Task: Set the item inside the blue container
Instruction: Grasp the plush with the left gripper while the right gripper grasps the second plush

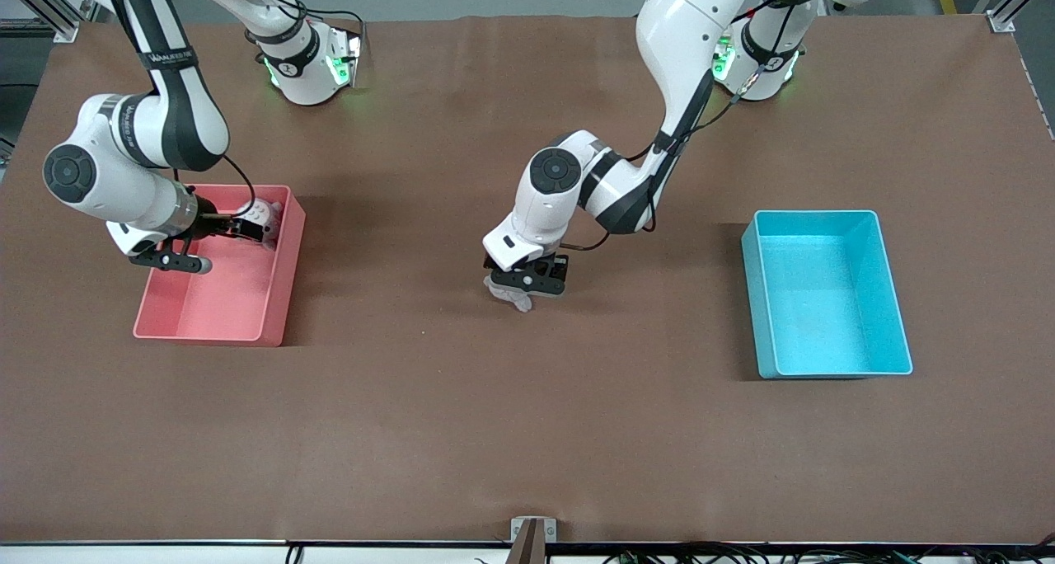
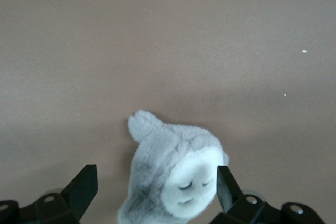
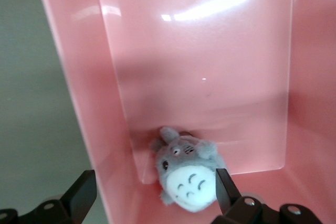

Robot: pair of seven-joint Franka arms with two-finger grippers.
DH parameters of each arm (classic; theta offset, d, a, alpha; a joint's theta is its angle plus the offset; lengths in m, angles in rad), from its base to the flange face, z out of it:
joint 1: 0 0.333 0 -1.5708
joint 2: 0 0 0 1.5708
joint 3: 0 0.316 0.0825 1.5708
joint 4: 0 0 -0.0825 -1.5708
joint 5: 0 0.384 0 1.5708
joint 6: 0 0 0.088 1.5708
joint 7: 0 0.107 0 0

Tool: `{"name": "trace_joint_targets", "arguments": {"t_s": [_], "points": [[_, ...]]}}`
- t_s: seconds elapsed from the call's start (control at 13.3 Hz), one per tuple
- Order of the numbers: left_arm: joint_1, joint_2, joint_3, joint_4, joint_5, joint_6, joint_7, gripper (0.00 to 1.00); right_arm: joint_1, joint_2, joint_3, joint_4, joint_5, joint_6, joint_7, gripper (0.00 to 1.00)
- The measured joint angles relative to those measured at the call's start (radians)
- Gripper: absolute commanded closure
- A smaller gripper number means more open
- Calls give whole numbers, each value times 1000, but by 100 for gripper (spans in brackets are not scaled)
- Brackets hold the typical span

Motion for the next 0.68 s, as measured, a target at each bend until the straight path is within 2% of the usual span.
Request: {"name": "trace_joint_targets", "arguments": {"t_s": [0.3,0.6,0.68], "points": [[-6,11,0,0,0,11,0,0,-48,-5,0,-30,-16,23,-17,0],[-15,27,-1,1,0,12,0,1,-60,-5,1,-145,-17,167,-19,0],[-16,31,-3,1,0,15,0,3,-61,-5,1,-168,-18,193,-19,0]]}}
